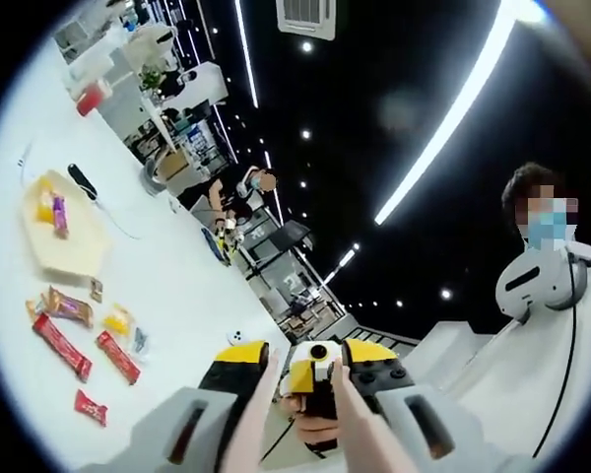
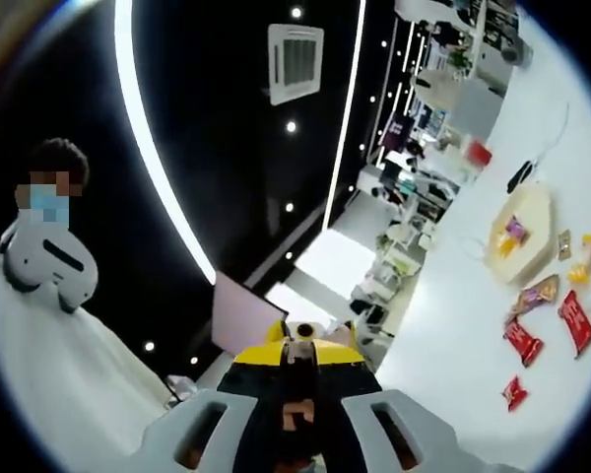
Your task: Place the target food into the container with the food tongs after gripping and lifting it, then release it inside without dropping or visibly crushing the food.
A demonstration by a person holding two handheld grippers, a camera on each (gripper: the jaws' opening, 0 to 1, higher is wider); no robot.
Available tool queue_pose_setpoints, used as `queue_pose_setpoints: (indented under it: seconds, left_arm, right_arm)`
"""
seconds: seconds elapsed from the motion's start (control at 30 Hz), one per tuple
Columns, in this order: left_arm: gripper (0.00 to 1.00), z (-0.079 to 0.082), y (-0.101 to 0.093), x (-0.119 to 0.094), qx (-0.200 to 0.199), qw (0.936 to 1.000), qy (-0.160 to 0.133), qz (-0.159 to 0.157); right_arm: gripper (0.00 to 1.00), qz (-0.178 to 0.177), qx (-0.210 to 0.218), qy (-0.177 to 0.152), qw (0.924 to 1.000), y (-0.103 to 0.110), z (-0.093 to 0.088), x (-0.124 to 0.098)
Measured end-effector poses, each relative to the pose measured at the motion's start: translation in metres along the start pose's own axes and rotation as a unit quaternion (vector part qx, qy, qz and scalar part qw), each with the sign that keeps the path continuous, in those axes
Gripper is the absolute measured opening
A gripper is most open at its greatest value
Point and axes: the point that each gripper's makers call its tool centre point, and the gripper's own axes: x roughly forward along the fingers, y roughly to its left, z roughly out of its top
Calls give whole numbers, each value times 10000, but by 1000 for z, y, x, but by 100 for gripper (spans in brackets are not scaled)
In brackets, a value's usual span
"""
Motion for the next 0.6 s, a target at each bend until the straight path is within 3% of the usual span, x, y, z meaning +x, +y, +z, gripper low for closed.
queue_pose_setpoints:
  seconds: [0.1, 0.2, 0.27, 0.3, 0.33, 0.4, 0.6]
  left_arm:
    - [28, -3, 1, 1, 14, 10000, 37, 41]
    - [28, -7, -2, 4, -75, 9999, 79, -18]
    - [30, -9, 3, 3, -10, 9999, 123, 101]
    - [32, -13, 2, 3, -129, 9997, 205, 48]
    - [34, -11, 2, 3, -141, 9998, 150, 30]
    - [35, -10, -1, 4, -179, 9998, 111, -5]
    - [27, -10, 2, 3, -57, 9998, 173, 98]
  right_arm:
    - [15, -21, -3, 84, 10000, 3, -5, 0]
    - [7, -110, -98, 195, 9997, -4, -10, 2]
    - [1, -122, -62, -33, 9999, -3, -1, 2]
    - [1, -221, -100, -61, 9997, -6, 1, 2]
    - [1, -93, 148, -8, 9998, -2, 0, 2]
    - [1, -104, 39, 17, 9999, -2, -1, 2]
    - [1, -96, 89, 57, 9999, -2, -4, 1]
